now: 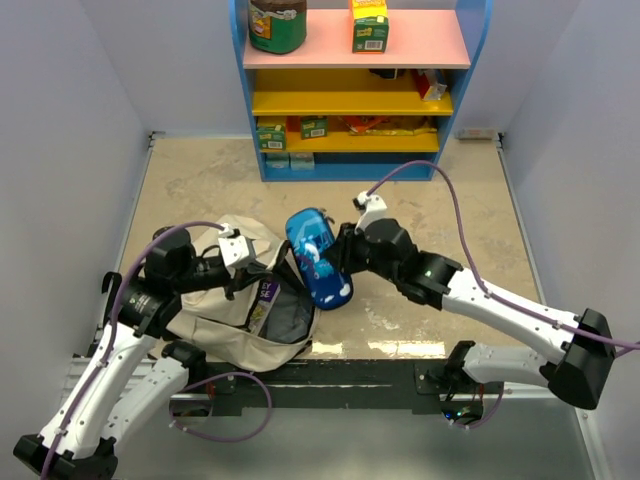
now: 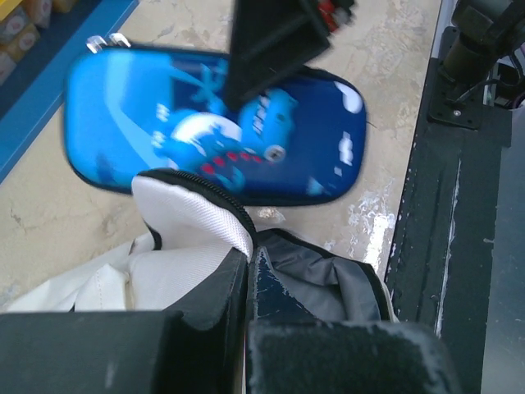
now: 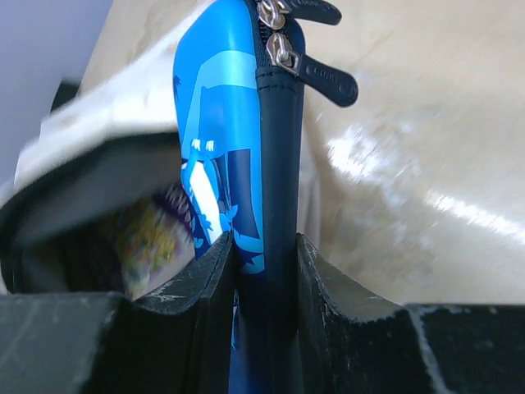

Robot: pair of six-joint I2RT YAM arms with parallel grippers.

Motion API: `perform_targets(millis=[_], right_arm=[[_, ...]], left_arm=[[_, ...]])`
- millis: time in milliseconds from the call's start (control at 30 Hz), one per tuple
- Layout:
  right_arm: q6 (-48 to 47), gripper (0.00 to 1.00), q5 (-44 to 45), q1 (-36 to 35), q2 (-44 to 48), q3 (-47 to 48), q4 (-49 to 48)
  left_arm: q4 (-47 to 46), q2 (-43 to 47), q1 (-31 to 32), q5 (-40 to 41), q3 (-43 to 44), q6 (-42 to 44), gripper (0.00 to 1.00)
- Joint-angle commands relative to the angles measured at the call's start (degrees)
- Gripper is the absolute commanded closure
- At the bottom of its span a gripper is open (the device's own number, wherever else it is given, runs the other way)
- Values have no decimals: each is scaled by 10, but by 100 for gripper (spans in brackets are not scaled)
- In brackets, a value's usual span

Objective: Pack the student bag
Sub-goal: Pick up the stationery from the center of the board, then place the stationery in the student bag.

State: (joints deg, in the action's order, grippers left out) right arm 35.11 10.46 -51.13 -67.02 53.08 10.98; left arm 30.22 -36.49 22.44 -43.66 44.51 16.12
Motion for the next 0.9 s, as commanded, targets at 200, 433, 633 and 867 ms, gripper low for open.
perform_targets(millis=[200, 433, 633, 867], right_arm=[[32, 100, -52, -81, 44, -86, 11], [12, 100, -85, -86, 9, -60, -42], [-28, 100, -65, -92, -82, 32, -35], [-35, 100, -96, -108, -152, 77, -68]], left_arm=[[-69, -17, -3, -19, 96, 13, 99], [-35, -24, -3, -85, 96, 45, 96], [-21, -22, -3, -157, 105, 69, 90], [-57, -36, 2, -224, 117, 37, 82]])
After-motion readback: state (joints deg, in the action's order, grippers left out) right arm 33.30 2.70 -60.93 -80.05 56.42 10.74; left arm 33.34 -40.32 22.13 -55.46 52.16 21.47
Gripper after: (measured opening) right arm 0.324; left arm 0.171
